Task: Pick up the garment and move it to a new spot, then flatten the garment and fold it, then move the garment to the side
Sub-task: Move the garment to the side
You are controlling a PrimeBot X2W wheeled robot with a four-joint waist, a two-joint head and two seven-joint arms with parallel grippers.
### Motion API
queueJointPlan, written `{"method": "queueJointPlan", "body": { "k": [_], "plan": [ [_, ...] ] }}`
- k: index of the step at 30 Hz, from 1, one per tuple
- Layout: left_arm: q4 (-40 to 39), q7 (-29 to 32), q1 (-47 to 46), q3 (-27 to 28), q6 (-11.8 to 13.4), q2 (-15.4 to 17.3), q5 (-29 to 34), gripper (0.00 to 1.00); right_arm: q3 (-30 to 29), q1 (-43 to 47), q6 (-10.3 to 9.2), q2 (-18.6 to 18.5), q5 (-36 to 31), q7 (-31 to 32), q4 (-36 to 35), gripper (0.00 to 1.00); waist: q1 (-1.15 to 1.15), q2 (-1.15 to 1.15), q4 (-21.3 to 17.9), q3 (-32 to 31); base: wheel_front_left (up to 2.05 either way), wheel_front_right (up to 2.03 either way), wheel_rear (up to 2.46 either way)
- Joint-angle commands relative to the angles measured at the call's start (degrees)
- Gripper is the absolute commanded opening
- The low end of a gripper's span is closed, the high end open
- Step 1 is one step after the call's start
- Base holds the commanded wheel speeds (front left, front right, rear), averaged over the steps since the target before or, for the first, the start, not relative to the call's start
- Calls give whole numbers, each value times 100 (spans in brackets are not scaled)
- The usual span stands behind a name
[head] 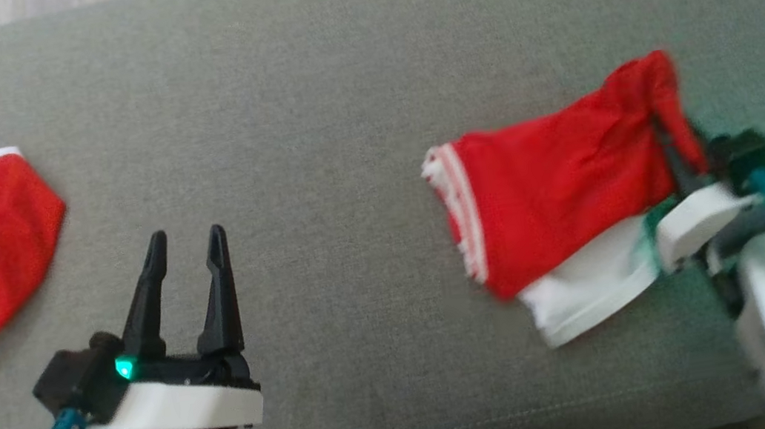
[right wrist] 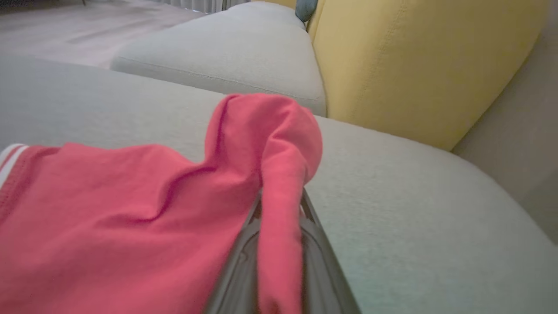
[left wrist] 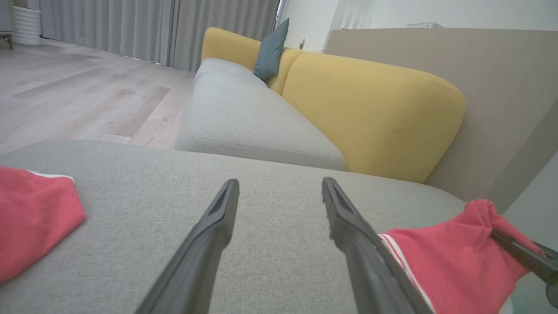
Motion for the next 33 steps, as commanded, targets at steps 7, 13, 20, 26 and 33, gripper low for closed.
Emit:
{"method": "queueJointPlan", "body": {
  "k": [7,13,20,26,33],
  "plan": [
    [-198,-69,-367,213,-69,10,54,100,-131,-580,-4,-890,-79,317,-388,0,-1,0,-113,266,0,0,0],
    [-178,-69,-417,241,-114,10,56,100,-475,-735,-4,-1290,-27,538,-662,0,-1,0,-71,329,0,0,0],
    [-189,-69,-426,280,-141,10,43,100,-766,-620,-4,-1363,-25,628,-1045,0,-1,0,-32,337,0,0,0],
    [-199,-69,-407,315,-151,10,55,100,-876,-552,-4,-1262,-72,684,-1235,0,-1,0,-55,342,0,0,0],
    [-185,-69,-401,333,-158,10,63,100,-1092,-548,-4,-1030,1,678,-1395,100,-1,0,-74,321,0,0,0]
  ]
}}
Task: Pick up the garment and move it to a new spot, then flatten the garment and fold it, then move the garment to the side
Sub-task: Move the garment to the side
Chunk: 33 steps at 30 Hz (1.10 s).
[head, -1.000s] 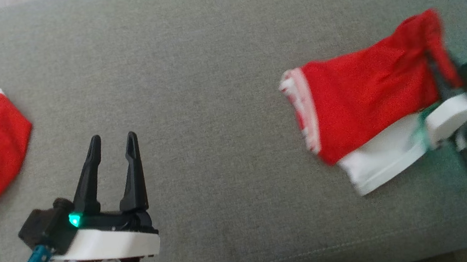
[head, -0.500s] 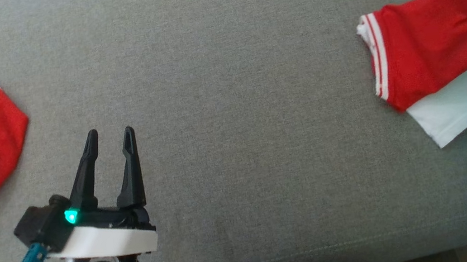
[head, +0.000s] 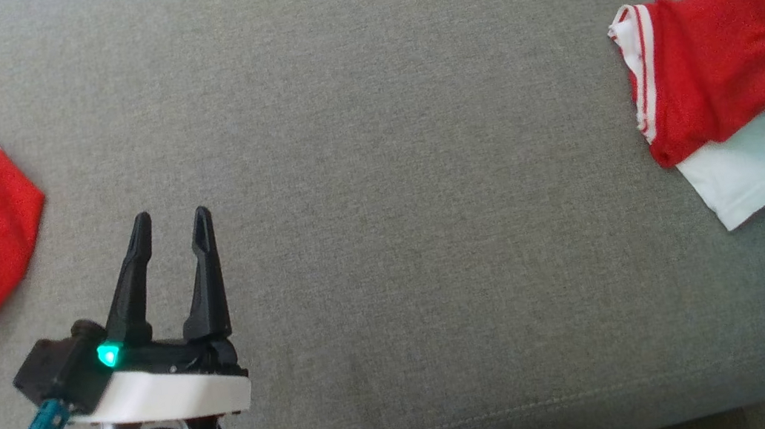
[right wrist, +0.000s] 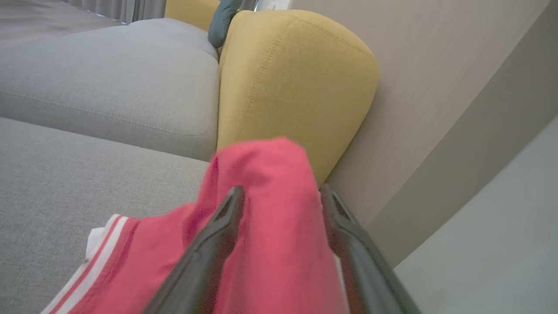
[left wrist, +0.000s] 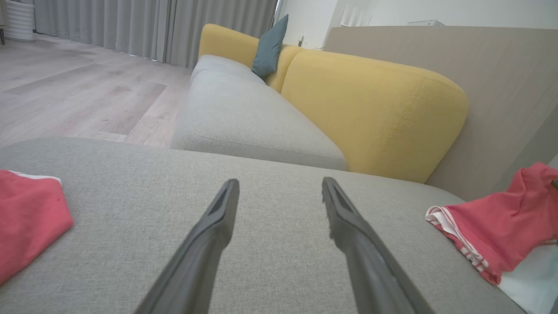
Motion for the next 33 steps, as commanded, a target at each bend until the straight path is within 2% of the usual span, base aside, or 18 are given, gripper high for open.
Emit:
{"method": "queueJointPlan", "body": {
  "k": [1,11,18,23,28,33],
  "plan": [
    [-182,-34,-187,181,-14,14,62,100,45,-20,-4,-33,44,-27,-235,100,0,0,-3,-9,0,0,0],
    [-91,-34,-127,125,44,14,-3,100,377,-104,-4,367,142,-324,-590,100,0,0,-8,-317,0,0,0],
    [-101,-34,5,64,213,14,-64,100,835,53,-4,923,341,-675,-745,100,0,0,60,-777,0,0,0],
    [-130,-34,141,60,362,14,-79,100,1190,493,-4,1117,557,-861,-814,100,0,0,155,-1107,0,0,0],
    [-109,-34,335,90,479,14,-86,100,1631,1126,-4,1132,1447,-1007,-913,100,0,0,236,-1379,0,0,0],
    [-32,-34,501,115,527,14,-61,100,1841,1730,-4,1133,1998,-1102,-1017,100,0,0,282,-1494,0,0,0]
  ]
}}
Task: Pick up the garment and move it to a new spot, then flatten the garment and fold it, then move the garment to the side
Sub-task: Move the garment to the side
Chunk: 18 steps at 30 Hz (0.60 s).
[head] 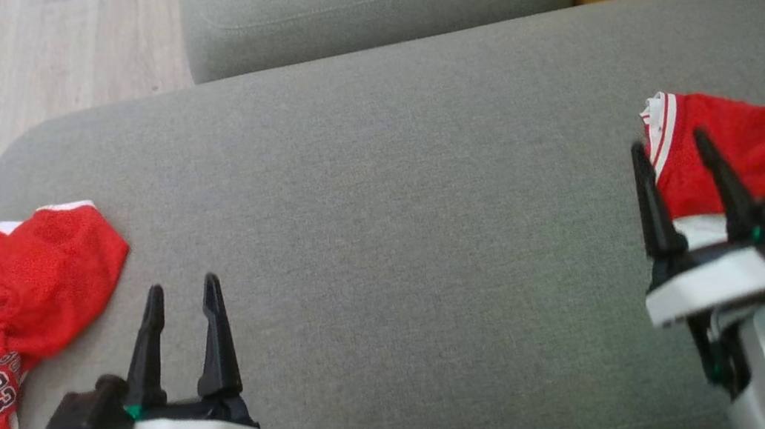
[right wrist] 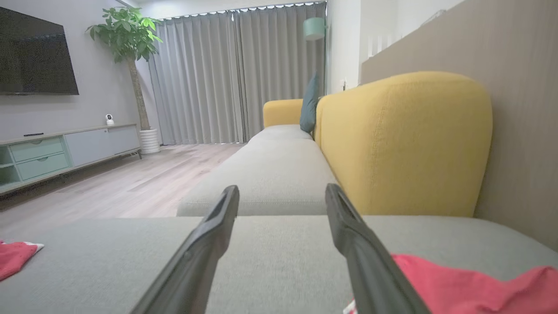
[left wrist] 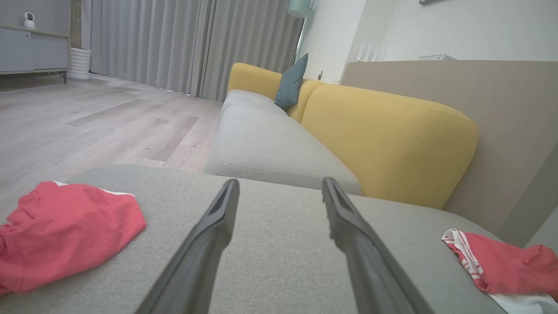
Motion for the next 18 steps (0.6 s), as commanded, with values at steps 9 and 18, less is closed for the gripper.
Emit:
{"method": "queueJointPlan", "body": {
  "k": [9,18],
  "plan": [
    [-4,-34,52,237,5,11,135,100,398,760,-4,2,276,-117,-502,100,0,0,4,-180,0,0,0],
    [13,-34,103,156,38,11,128,100,353,961,-4,2,404,-118,-616,100,0,0,-33,-205,0,0,0]
  ]
}}
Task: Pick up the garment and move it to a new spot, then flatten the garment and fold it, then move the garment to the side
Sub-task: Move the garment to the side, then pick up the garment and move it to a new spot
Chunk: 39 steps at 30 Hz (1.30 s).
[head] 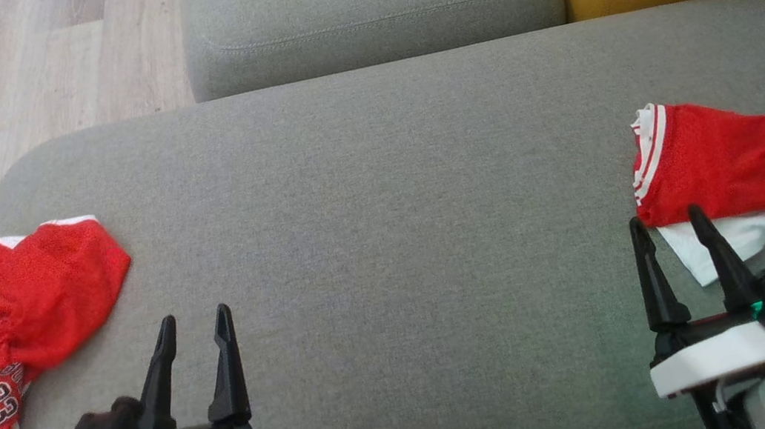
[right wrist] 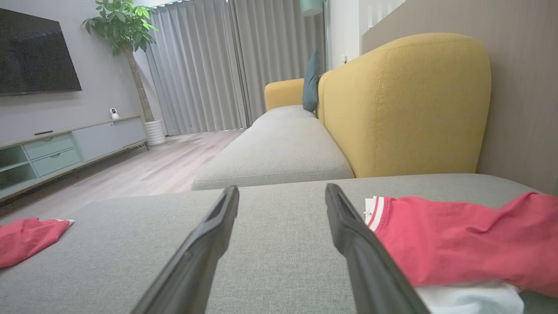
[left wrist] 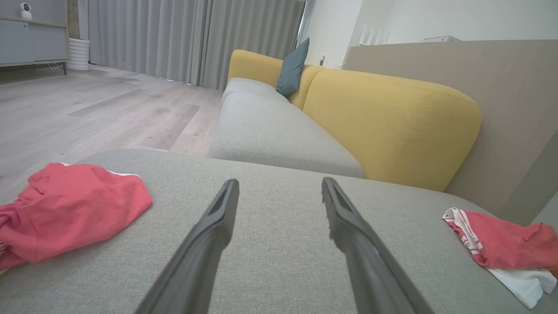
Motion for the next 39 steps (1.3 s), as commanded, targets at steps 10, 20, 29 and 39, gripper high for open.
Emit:
{"method": "queueJointPlan", "body": {
  "k": [10,20,29,39],
  "plan": [
    [-254,-34,-212,143,33,10,6,100,171,-144,-4,-21,97,-77,-287,100,0,0,-46,57,0,0,0],
    [-217,-34,-231,70,-13,10,35,100,157,-75,-4,-20,178,-77,-283,100,0,0,90,10,0,0,0],
    [-189,-34,-221,106,0,10,112,100,398,30,-4,-20,297,-77,-243,100,0,0,841,-82,0,0,0],
    [-170,-34,-169,303,-50,10,256,100,671,84,-4,-20,452,-77,-161,100,0,0,1833,-196,0,0,0]
  ]
}}
